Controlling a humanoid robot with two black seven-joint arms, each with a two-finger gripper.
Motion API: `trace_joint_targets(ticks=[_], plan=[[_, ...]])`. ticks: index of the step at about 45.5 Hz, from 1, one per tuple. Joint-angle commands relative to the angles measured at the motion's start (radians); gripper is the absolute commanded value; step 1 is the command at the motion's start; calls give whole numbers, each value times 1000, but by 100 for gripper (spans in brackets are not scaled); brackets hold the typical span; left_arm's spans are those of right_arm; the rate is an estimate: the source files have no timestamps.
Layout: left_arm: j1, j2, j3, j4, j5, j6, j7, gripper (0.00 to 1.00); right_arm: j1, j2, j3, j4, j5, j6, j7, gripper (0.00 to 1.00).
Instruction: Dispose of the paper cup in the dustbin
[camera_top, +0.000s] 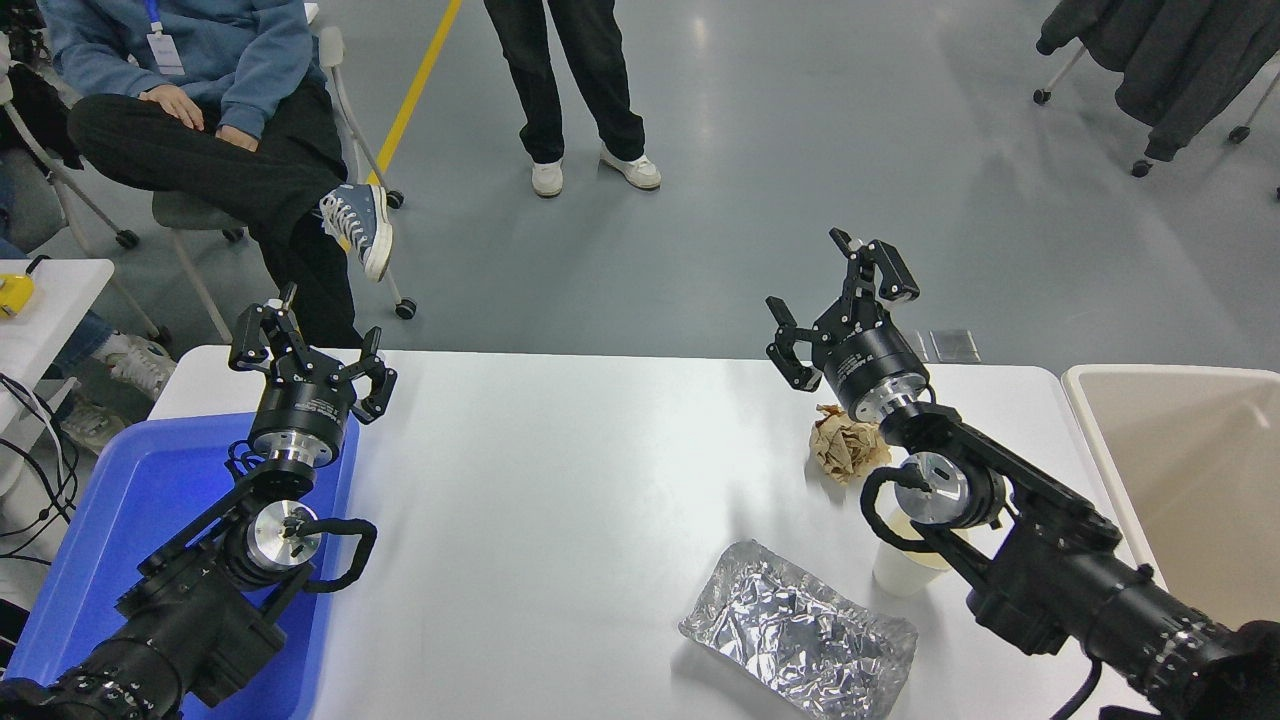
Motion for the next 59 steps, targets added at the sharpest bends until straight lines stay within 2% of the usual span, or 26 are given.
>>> trace_joint_targets(ticks=[1, 8, 16, 28, 37, 42, 47, 59], plan=[[0, 0, 0, 0, 0, 0, 0, 100, 4, -213, -134, 171, -21, 2, -5, 100], [0, 0, 0, 0, 0, 0, 0, 100, 13, -355, -205, 277, -119, -3, -3, 100], [0, 0, 0, 0, 0, 1, 1, 100, 14, -465, -284, 311, -340, -1, 3, 100], [0, 0, 0, 0, 0, 0, 1, 100, 22, -559, -375, 308, -774, -14, 4, 100], [0, 0, 0, 0, 0, 0, 1, 100, 34, -615, -426, 300, -1014, -66, 6, 100], [-2, 0, 0, 0, 0, 0, 1, 100, 36, -631, -487, 284, -1133, -138, 6, 100], [0, 0, 0, 0, 0, 0, 1, 100, 34, -635, -530, 264, -1199, -181, 12, 100], [0, 0, 0, 0, 0, 0, 1, 100, 7, -619, -542, 224, -1235, -208, 13, 100]])
